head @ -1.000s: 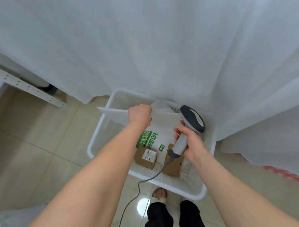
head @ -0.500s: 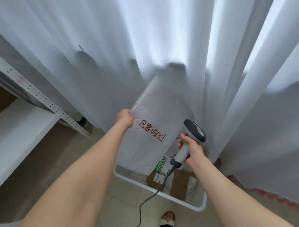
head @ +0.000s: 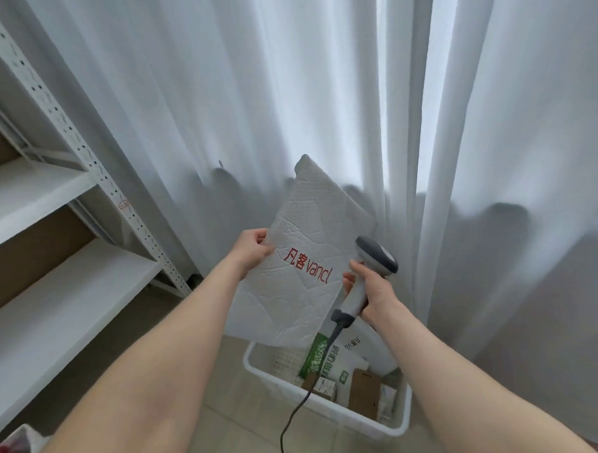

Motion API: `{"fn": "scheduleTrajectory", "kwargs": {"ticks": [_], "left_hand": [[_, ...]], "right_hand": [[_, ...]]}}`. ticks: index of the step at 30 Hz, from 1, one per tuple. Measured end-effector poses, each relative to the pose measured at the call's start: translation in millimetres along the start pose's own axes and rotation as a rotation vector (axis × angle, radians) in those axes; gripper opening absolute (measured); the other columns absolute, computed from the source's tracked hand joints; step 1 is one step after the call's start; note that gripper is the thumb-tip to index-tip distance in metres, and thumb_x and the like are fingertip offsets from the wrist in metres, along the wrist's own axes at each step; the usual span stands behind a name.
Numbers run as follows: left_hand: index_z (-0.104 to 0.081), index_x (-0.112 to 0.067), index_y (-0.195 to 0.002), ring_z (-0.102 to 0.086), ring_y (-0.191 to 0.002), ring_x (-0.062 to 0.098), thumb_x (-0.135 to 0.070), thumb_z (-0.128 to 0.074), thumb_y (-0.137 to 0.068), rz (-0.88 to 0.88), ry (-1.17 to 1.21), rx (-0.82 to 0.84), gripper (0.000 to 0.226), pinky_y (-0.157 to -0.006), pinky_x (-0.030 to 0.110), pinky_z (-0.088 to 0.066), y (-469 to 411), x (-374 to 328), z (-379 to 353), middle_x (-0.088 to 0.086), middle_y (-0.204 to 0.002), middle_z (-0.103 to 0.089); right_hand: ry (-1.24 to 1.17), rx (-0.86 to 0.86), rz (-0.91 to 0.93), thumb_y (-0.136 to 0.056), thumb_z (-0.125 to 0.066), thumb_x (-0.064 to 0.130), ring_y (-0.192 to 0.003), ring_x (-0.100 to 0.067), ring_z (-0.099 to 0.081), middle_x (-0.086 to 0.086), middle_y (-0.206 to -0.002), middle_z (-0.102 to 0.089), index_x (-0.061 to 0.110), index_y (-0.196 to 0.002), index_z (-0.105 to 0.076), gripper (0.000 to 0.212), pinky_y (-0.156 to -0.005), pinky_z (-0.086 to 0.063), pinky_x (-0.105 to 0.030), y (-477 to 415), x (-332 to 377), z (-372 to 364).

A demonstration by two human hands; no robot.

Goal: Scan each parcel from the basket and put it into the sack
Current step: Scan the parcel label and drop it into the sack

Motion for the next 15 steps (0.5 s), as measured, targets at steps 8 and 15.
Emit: {"fn": "scheduleTrajectory", "kwargs": {"ticks": [8,15], "left_hand": [[-0.073,-0.023,-0.105,-0.064,-0.099,0.027,-0.016,-0.051,-0.087,-0.364,-0.658,-0.016,0.029,-0.084,0.037,-0.05,40,-65,-27,0.005,-0.103,-0.072],[-0.066,-0.025,-0.121,-0.059,-0.113,0.025,-0.028,-0.049,-0.096,-0.443,-0.77,0.135,0.031,-0.091,0.034,-0.046,47,-79,-20,0.003,-0.12,-0.067]], "right_hand": [[0.023,0.065,0.159,-0.07,-0.087,0.024,-0.081,-0.023,-0.064,-0.009,-0.098,-0.065,0.008,-0.107,-0.062,0.047,-0.085,-0.054,-0.042,49,16,-88],[-0.004,-0.102,0.258,-0.067,-0.085,0.008,-0.079,-0.026,-0.07,-0.011,-0.098,-0.072,0.001,-0.105,-0.066,0.043,-0.078,-0.059,-0.04,45,20,-104]]}}
Point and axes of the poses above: each hand's wrist, its own y-axis away from the middle knuckle, its own z-axis out of the back of the hand, x = y × z, the point moved 6 cm from there along -y, towards the middle knuckle
